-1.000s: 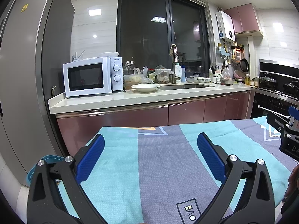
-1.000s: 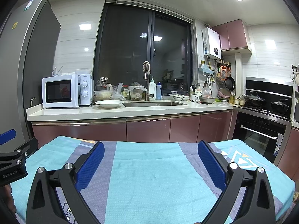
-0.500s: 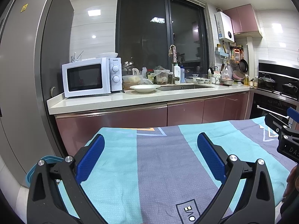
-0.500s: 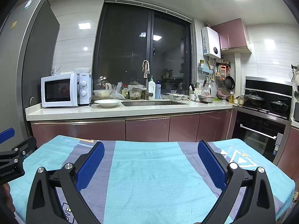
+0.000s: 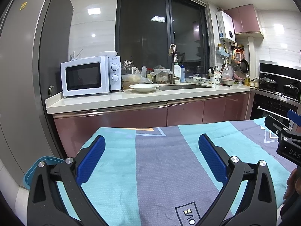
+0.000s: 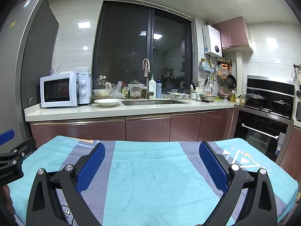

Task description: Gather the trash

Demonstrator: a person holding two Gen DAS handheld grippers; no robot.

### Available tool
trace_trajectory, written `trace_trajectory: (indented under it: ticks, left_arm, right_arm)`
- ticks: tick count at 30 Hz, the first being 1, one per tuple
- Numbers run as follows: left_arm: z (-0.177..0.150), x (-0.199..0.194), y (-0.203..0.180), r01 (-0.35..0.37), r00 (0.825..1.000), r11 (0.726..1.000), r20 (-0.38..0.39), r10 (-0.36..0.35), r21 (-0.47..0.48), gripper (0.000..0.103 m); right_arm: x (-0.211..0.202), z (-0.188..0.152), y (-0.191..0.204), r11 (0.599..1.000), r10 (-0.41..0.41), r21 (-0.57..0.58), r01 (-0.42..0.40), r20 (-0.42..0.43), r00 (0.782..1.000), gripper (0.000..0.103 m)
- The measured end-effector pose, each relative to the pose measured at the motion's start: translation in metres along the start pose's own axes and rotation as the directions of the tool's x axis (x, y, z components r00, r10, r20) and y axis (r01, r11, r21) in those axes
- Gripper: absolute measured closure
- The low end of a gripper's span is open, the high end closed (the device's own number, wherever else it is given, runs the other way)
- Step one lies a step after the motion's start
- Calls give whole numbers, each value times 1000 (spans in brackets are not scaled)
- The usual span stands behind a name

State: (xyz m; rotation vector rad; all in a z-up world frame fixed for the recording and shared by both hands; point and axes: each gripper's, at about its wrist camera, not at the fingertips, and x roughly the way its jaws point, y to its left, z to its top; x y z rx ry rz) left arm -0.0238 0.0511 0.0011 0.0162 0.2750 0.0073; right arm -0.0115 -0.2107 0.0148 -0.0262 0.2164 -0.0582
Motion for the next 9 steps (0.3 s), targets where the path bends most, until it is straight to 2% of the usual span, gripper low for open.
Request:
trace_trajectory:
  ticks: [9]
  left_arm:
    - [-4, 17, -1, -21, 999, 1000, -26, 21, 9, 5]
  right_arm:
    - [9, -3, -2, 1000, -2, 3, 2, -21, 1000, 6]
